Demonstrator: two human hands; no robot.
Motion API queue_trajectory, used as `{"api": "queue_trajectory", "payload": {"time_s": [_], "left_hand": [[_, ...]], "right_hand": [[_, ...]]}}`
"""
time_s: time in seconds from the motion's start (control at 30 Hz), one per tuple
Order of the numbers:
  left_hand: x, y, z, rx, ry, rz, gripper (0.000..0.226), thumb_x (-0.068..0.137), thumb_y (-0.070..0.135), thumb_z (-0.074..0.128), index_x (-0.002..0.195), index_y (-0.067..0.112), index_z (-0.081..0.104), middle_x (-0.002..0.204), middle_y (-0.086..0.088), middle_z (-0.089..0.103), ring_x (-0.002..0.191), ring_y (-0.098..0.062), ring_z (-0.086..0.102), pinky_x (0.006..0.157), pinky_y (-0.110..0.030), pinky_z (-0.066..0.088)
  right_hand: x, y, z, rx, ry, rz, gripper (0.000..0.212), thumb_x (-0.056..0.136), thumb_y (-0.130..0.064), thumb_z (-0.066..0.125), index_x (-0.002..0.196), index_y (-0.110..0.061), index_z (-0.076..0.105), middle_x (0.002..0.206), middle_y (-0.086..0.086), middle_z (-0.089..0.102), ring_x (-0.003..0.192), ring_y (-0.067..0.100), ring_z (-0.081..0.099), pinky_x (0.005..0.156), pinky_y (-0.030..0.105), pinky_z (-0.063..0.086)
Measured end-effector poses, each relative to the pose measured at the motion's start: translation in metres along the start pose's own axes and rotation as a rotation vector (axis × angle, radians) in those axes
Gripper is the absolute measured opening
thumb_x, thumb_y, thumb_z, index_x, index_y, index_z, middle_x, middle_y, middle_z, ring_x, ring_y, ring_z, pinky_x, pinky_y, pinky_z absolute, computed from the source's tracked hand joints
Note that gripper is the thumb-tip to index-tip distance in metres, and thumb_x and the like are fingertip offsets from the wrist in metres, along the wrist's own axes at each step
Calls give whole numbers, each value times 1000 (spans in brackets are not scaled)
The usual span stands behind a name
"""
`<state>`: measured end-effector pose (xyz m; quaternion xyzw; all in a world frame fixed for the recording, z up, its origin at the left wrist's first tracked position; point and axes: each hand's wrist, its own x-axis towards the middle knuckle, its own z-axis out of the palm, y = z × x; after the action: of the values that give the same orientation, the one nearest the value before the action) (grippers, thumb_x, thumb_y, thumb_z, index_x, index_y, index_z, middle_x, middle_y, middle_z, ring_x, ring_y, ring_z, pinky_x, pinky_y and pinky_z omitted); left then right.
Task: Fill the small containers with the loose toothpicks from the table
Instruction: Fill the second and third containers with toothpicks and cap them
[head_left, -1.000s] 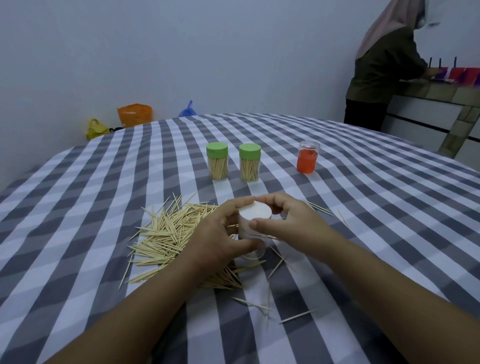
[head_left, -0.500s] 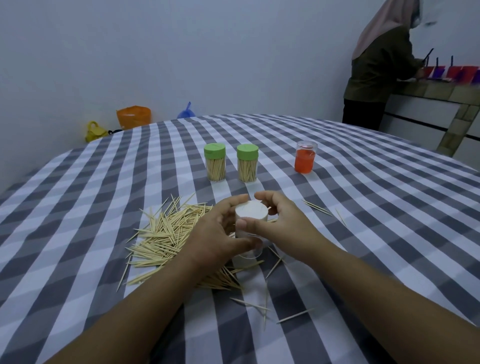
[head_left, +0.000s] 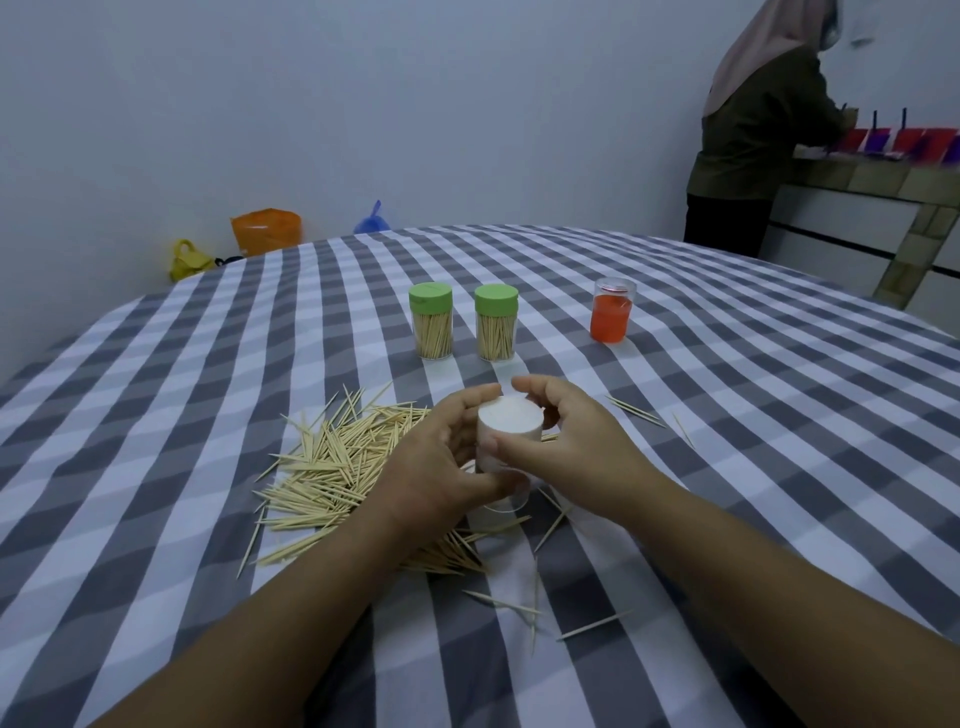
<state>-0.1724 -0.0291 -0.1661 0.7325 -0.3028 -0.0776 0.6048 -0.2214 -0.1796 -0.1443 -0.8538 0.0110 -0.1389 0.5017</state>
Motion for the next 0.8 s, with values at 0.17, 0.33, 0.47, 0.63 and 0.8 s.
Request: {"api": "queue_trajectory", "payload": {"time_s": [0.17,0.33,0.47,0.63,0.8], "left_hand": [[1,0,0,-23,4,5,74,65,-9,79,118,32,48,111,5,66,104,-6,65,85,-20,53],[2,-4,-2,-12,-9,-3,69,64,-3,82,120,27,54,115,4,68,107,-7,64,92,-27,52],[4,-6,-3,13,-10,-34,68,63,5,85,122,24,57,119,1,66,107,-7,64,94,-31,52],[4,-3,-1,-34,1,-63,74,50,20,83,118,28,54,120,3,63,107,-5,64,93,-28,52],[1,-2,0,11,-13,-60,70,62,9,83,121,29,51,119,6,61,104,1,62,87,-17,51]], "right_hand": [[-1,5,-3,77,-22,-54,68,77,-22,71,136,-34,38,117,-5,53,108,10,53,78,16,45],[-1,5,-6,202,16,-63,56,71,-25,71,120,-36,46,112,-3,56,96,11,58,69,16,48],[1,7,-13,251,-57,-11,60,80,-6,66,123,-41,44,115,3,53,100,22,62,82,39,56],[1,7,-35,252,-212,102,55,82,7,59,119,-33,55,103,17,64,92,28,65,87,42,53],[-6,22,-68,-35,-184,288,32,82,-16,70,105,-30,53,115,2,56,102,19,60,89,30,53]]}}
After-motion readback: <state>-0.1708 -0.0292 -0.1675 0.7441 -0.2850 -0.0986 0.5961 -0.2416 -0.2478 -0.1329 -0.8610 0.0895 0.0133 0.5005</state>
